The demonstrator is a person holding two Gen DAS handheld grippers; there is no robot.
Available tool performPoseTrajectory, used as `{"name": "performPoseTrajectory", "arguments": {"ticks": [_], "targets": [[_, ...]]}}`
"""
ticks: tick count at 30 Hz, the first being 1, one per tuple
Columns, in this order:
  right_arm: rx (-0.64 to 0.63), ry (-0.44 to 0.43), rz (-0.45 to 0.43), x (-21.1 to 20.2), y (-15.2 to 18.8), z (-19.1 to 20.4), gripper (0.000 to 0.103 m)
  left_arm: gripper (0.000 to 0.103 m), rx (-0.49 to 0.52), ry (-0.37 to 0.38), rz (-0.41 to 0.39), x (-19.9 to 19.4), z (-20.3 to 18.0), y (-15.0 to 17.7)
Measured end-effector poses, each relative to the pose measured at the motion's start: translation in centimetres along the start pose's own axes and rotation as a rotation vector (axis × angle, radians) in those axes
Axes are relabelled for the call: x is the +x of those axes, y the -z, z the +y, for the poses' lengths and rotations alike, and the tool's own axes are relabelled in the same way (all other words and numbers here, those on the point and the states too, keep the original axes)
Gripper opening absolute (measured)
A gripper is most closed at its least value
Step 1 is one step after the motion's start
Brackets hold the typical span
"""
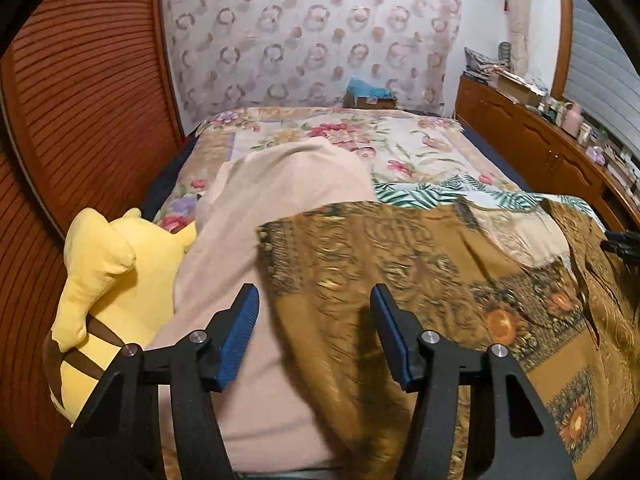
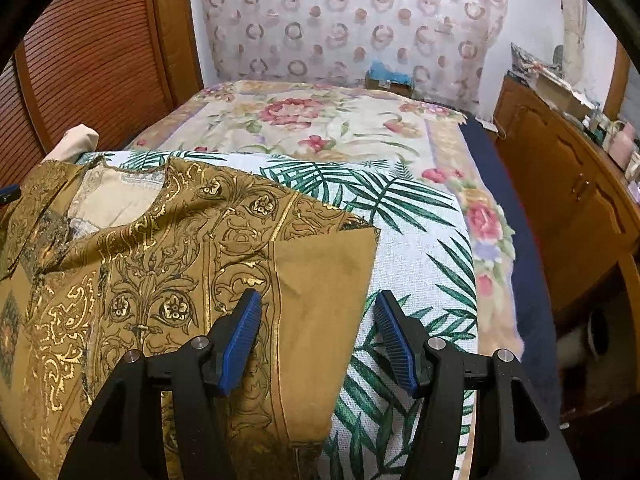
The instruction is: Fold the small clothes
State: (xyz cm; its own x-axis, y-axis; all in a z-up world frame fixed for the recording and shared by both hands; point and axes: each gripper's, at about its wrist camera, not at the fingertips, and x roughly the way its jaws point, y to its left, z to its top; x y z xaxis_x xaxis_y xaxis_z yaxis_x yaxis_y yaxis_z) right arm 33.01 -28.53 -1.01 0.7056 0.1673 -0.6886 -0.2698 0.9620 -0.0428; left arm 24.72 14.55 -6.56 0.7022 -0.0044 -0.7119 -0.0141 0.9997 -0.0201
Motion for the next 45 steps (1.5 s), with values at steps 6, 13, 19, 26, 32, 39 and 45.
{"name": "performPoseTrajectory", "arguments": {"ticks": [6,13,19,26,32,39,45], "targets": [[-0.008,0.000,-0.005,-0.1,0.2,0.0,0.063,0.045,-0.050,0.030,0.025,1.5,1.3,-1.2],[-0.010,0.002,-0.009,-0.3,0.3,0.1,0.064,0.044,-0.079,0.046,0.053,3.0,1.2,-2.1],[-0.010,-0.001,-0.012,-0.3,0.3,0.1,0.064,0.006,-0.050,0.051,0.029,2.0,0.2,-1.8],[-0.099,-0.063,-0.020,-0.6,0.4,1.8,0.016,0.004,0.040,0.064,-0.050,-1.6,-3.3,-1.5],[-0.178,-0.078,-0.058,-2.5,0.4,3.9,0.006,0.004,0.078,0.107,-0.121,-5.4,-5.9,-0.9],[-0.181,-0.116,-0.209,-8.1,1.0,5.9,0.005,0.004,0.096,0.128,-0.192,-9.7,-7.6,0.2],[-0.180,-0.115,-0.284,-12.0,3.3,6.7,0.005,0.004,0.095,0.122,-0.214,-12.0,-7.6,1.7]]}}
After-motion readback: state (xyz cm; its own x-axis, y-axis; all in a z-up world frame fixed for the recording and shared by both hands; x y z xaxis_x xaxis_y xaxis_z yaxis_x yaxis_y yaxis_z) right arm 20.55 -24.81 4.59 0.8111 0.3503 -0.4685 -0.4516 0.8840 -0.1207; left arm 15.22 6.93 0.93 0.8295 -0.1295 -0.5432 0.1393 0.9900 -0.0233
